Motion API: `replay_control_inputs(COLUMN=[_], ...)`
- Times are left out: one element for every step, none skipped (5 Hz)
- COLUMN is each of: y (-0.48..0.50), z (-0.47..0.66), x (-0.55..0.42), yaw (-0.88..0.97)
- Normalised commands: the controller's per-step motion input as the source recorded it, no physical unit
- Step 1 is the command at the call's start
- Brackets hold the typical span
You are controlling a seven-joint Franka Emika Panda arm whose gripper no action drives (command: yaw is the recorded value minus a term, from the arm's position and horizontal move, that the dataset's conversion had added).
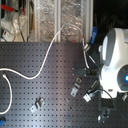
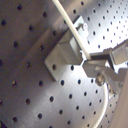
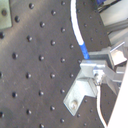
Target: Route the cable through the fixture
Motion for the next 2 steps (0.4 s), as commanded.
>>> replay_control_inputs(y=[0.017, 0.030], z=[0.37, 0.41], x=[-0.150, -0.152], yaw=[0.00, 0.00])
